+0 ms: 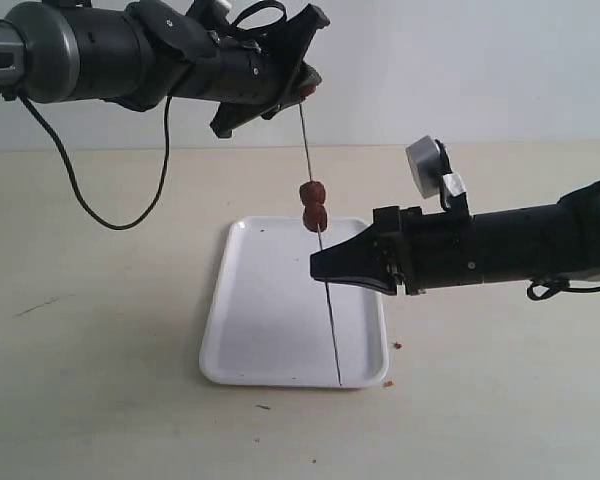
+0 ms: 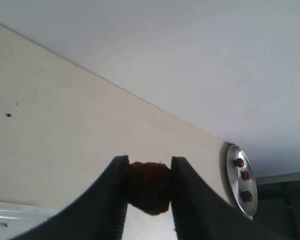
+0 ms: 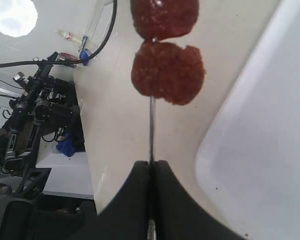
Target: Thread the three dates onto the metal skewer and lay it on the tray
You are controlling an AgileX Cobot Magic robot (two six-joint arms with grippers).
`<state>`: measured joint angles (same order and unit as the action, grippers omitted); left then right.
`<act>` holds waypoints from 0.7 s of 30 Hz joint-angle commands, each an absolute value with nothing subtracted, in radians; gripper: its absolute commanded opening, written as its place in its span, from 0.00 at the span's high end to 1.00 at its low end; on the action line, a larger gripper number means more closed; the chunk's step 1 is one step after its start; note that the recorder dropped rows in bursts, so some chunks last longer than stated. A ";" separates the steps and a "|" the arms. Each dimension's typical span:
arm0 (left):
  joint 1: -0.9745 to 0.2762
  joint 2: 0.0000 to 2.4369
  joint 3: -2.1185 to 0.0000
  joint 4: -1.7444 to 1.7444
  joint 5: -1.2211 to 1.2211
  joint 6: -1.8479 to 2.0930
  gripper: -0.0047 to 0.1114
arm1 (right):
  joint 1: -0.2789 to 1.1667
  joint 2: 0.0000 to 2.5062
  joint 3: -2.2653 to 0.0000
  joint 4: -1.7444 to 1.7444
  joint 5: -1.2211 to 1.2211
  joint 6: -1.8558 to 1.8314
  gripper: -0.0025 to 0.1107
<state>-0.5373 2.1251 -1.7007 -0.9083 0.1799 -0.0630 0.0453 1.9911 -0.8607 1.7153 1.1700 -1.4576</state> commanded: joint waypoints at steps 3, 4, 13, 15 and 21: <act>-0.539 2.122 -1.701 -0.908 0.187 -0.029 0.70 | 0.047 2.010 -0.858 1.744 1.175 -1.510 0.98; -0.539 2.122 -1.701 -0.908 0.188 -0.019 0.70 | 0.047 2.010 -0.858 1.744 1.175 -1.515 0.98; -0.539 2.122 -1.701 -0.904 0.197 0.000 0.70 | 0.047 2.010 -0.895 1.744 1.175 -1.515 0.98; -0.539 2.122 -1.701 -0.904 0.197 0.000 0.70 | 0.047 2.010 -0.895 1.744 1.170 -1.515 0.98; -0.537 2.122 -1.701 -0.904 0.195 0.000 0.70 | 0.047 2.012 -0.895 1.744 1.121 -1.509 0.98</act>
<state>-0.5373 2.1251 -1.7007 -0.9083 0.1906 -0.0076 0.0453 2.0075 -0.8873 1.7355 1.1301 -1.5009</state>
